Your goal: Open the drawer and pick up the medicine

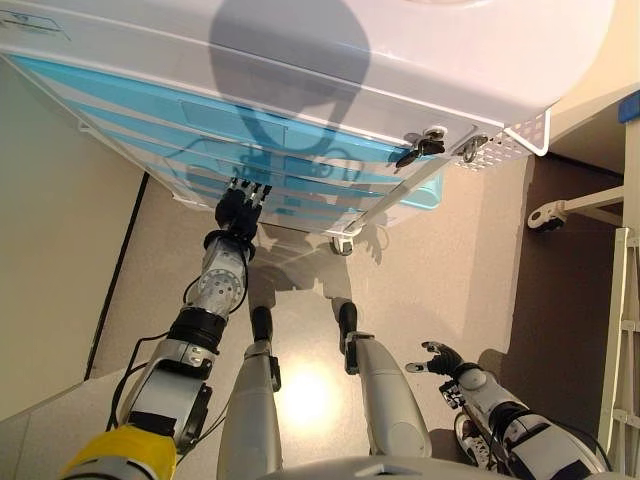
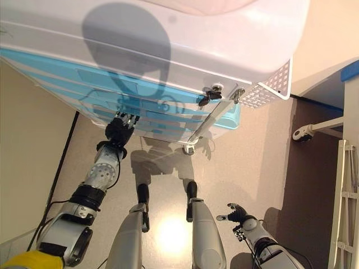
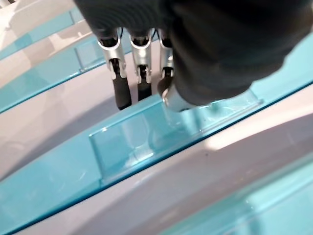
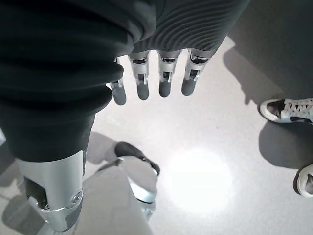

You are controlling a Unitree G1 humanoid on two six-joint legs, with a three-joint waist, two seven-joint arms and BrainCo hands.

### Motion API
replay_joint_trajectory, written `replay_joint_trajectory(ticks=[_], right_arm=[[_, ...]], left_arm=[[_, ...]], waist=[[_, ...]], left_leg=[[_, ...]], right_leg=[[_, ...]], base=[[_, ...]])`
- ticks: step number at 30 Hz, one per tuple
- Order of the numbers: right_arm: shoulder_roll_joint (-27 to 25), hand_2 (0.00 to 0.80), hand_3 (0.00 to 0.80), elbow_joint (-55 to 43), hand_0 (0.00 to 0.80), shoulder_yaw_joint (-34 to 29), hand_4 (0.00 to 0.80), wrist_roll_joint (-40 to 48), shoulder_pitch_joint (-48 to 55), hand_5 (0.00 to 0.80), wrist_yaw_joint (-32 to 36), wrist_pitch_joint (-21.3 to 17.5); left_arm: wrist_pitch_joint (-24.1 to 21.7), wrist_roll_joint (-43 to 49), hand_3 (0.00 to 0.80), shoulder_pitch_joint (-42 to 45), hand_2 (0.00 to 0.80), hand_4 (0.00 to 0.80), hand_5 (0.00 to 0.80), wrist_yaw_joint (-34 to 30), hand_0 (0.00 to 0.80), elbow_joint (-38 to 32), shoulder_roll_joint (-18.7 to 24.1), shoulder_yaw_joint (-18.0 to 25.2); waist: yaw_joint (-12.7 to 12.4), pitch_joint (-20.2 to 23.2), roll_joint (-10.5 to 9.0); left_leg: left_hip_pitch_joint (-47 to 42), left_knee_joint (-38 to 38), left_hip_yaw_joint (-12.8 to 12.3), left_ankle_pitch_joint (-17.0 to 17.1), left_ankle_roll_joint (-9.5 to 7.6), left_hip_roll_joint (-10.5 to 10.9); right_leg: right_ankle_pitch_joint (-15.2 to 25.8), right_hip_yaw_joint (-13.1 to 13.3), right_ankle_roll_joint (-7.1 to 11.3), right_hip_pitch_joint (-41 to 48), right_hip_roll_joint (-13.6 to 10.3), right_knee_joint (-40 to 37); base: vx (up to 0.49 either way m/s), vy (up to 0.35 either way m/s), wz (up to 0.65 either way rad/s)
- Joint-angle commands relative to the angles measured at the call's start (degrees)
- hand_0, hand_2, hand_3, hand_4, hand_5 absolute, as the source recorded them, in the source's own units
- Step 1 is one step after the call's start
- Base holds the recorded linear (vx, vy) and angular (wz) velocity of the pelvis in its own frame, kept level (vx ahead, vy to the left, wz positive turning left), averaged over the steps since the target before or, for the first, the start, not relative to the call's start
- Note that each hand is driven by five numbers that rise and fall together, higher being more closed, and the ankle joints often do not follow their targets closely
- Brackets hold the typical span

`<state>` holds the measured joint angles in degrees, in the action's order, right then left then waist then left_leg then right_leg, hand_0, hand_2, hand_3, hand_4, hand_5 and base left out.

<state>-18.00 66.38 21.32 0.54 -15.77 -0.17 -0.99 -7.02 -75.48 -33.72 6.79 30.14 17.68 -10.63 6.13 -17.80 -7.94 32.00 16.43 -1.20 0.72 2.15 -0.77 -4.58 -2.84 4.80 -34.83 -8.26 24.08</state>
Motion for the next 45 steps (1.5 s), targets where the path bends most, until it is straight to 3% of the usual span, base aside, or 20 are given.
replay_joint_trajectory(ticks=[1, 9, 15, 21, 29, 40, 45], right_arm=[[-3.0, 0.000, 0.000, 1.2, 0.000, 2.3, 0.000, -1.5, 1.8, 0.000, -0.4, 0.1], [-2.4, 0.000, 0.000, 0.9, 0.000, 2.0, 0.000, -1.6, 1.5, 0.000, -0.8, 0.1], [-2.0, 0.000, 0.000, 0.5, 0.000, 1.3, 0.000, -1.6, 2.0, 0.000, -1.4, 0.1], [-2.6, 0.000, 0.000, 0.7, 0.000, -0.5, 0.000, -1.8, 2.9, 0.000, -1.8, 0.3], [-3.3, 0.000, 0.000, 0.9, 0.000, -2.1, 0.000, -2.5, 2.7, 0.000, -2.2, 0.6], [-4.0, 0.000, 0.000, 1.0, 0.000, -3.6, 0.000, -5.1, 3.0, 0.000, -1.5, 1.5], [-4.2, 0.000, 0.000, 0.4, 0.000, -3.5, 0.000, -6.2, 3.1, 0.000, -0.9, 1.8]], left_arm=[[-2.6, 2.6, 0.800, -6.7, 0.800, 0.800, 0.800, -9.4, 0.800, -15.0, -4.7, -0.7], [-1.7, 2.5, 0.800, -0.9, 0.800, 0.800, 0.800, -9.3, 0.800, -14.8, -6.2, 0.0], [-1.0, 2.7, 0.800, 3.9, 0.800, 0.800, 0.800, -8.9, 0.800, -15.1, -7.0, 0.4], [0.8, 2.5, 0.800, 10.2, 0.800, 0.800, 0.800, -9.3, 0.800, -14.1, -8.3, 1.6], [2.2, 2.0, 0.800, 17.4, 0.800, 0.800, 0.800, -9.6, 0.800, -12.8, -8.8, 3.6], [3.7, 0.9, 0.800, 32.2, 0.800, 0.800, 0.800, -10.2, 0.800, -21.0, -7.8, 7.5], [3.9, 0.4, 0.800, 36.1, 0.800, 0.800, 0.800, -8.9, 0.800, -20.5, -7.1, 10.2]], waist=[[-0.5, 3.1, 2.75], [-1.9, 2.2, 2.08], [-3.6, 1.5, 1.81], [-5.4, 0.5, 3.22], [-7.5, -0.8, 5.02], [-11.0, -2.0, 7.72], [-11.8, -2.2, 8.27]], left_leg=[[3.5, 4.6, 2.7, -3.6, 0.04, 0.3], [3.9, 4.7, 4.3, -2.8, 0.43, 0.3], [4.4, 4.9, 7.0, -1.7, 1.14, 0.7], [5.2, 7.4, 10.9, -1.7, 1.48, 2.3], [5.6, 8.7, 13.5, -1.5, 1.40, 4.2], [5.0, 11.9, 14.0, -2.9, 0.38, 5.9], [4.6, 12.9, 13.4, -3.7, -0.06, 5.9]], right_leg=[[1.2, -3.0, -0.38, 1.0, 2.5, -2.6], [0.2, -4.5, -1.01, 0.9, 2.3, -1.1], [-1.9, -7.4, -1.79, 1.3, 1.9, 1.3], [-5.2, -10.8, -2.98, 2.1, 0.5, 6.0], [-7.4, -13.3, -3.64, 3.0, -1.2, 9.3], [-8.7, -13.8, -3.72, 4.3, -3.0, 12.9], [-9.0, -13.2, -3.51, 4.6, -3.3, 13.4]], base=[[-0.038, -0.041, 0.05], [-0.031, -0.047, 0.10], [-0.016, -0.083, 0.26], [-0.005, -0.075, 0.44], [-0.011, -0.024, 0.32], [-0.005, 0.023, 0.13], [0.006, 0.030, 0.04]])
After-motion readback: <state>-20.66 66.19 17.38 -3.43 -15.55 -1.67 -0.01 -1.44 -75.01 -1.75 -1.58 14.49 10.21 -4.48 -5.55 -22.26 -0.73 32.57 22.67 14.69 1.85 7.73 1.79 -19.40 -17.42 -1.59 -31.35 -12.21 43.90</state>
